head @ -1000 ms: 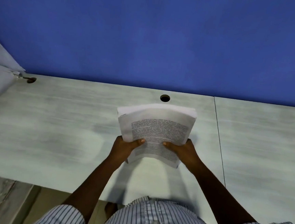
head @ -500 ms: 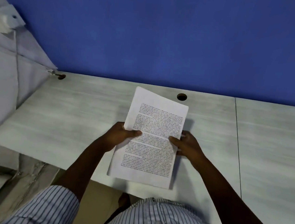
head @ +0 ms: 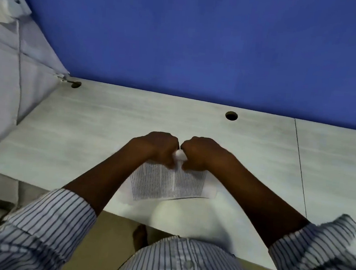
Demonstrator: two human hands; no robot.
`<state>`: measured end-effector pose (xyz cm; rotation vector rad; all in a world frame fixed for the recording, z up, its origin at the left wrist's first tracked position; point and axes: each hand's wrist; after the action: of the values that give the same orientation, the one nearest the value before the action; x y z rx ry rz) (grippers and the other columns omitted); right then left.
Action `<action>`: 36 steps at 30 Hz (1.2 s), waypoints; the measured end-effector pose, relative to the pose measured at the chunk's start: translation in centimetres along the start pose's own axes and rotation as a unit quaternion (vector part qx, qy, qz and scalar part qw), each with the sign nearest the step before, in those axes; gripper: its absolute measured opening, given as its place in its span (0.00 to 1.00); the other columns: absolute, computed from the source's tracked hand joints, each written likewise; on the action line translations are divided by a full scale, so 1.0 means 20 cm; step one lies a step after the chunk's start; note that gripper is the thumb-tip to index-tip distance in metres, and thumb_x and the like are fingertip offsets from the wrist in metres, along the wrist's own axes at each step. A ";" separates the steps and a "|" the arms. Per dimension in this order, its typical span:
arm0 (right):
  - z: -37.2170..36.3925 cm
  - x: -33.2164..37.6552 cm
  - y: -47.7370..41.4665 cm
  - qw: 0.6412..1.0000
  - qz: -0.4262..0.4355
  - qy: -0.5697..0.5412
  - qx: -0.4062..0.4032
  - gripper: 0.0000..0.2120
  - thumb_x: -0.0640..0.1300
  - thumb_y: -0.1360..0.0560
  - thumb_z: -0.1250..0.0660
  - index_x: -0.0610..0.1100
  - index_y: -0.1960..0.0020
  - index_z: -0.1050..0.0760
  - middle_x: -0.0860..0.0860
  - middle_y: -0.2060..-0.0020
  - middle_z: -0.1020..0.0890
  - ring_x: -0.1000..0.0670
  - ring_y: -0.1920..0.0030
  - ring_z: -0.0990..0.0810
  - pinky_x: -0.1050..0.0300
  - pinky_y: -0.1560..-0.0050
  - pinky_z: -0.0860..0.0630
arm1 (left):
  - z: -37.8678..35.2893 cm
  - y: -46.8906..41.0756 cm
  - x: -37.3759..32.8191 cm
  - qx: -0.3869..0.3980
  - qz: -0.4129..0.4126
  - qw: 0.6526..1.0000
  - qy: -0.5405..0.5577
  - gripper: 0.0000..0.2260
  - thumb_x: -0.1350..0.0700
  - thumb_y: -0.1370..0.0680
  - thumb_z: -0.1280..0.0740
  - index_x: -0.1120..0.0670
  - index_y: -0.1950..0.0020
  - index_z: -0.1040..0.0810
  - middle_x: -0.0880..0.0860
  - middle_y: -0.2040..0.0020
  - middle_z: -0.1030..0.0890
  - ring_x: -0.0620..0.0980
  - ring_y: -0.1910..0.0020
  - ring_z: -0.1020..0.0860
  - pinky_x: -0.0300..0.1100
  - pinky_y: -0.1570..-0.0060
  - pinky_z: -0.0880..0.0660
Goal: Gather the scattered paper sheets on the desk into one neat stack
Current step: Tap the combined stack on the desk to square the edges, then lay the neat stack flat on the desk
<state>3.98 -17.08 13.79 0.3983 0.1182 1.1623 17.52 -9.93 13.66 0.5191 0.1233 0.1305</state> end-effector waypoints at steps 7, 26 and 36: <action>-0.03 0.22 -0.31 0.990 0.007 -0.126 0.064 0.17 0.53 0.28 0.26 0.48 0.41 0.20 0.49 0.46 0.16 0.47 0.47 0.19 0.52 0.47 0.23 | -0.08 0.08 0.42 0.029 -0.044 0.998 0.033 0.16 0.42 0.33 0.22 0.49 0.52 0.16 0.46 0.63 0.21 0.49 0.59 0.21 0.40 0.61 0.31; -0.56 0.81 -0.58 0.601 -0.222 -0.762 -0.094 0.18 0.45 0.27 0.24 0.40 0.40 0.19 0.44 0.47 0.14 0.41 0.46 0.15 0.44 0.44 0.19 | -0.90 0.41 1.33 0.019 0.117 0.417 0.901 0.20 0.45 0.22 0.33 0.57 0.35 0.20 0.59 0.38 0.18 0.59 0.40 0.20 0.53 0.38 0.25; -0.63 0.88 -0.79 0.618 -0.294 -0.717 -0.132 0.17 0.36 0.28 0.24 0.36 0.40 0.19 0.42 0.46 0.15 0.47 0.52 0.15 0.57 0.50 0.17 | -0.88 0.20 1.39 -0.051 0.240 0.653 0.717 0.19 0.54 0.27 0.23 0.60 0.39 0.19 0.55 0.50 0.17 0.52 0.55 0.17 0.42 0.55 0.21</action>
<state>21.08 -3.40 -1.68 0.8412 -1.2505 -0.0653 41.86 6.41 -1.74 0.2020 1.5523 1.0736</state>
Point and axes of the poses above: each hand's wrist, its own y-axis away from the middle knuckle, its own z-axis out of the back of the hand, x = y × z
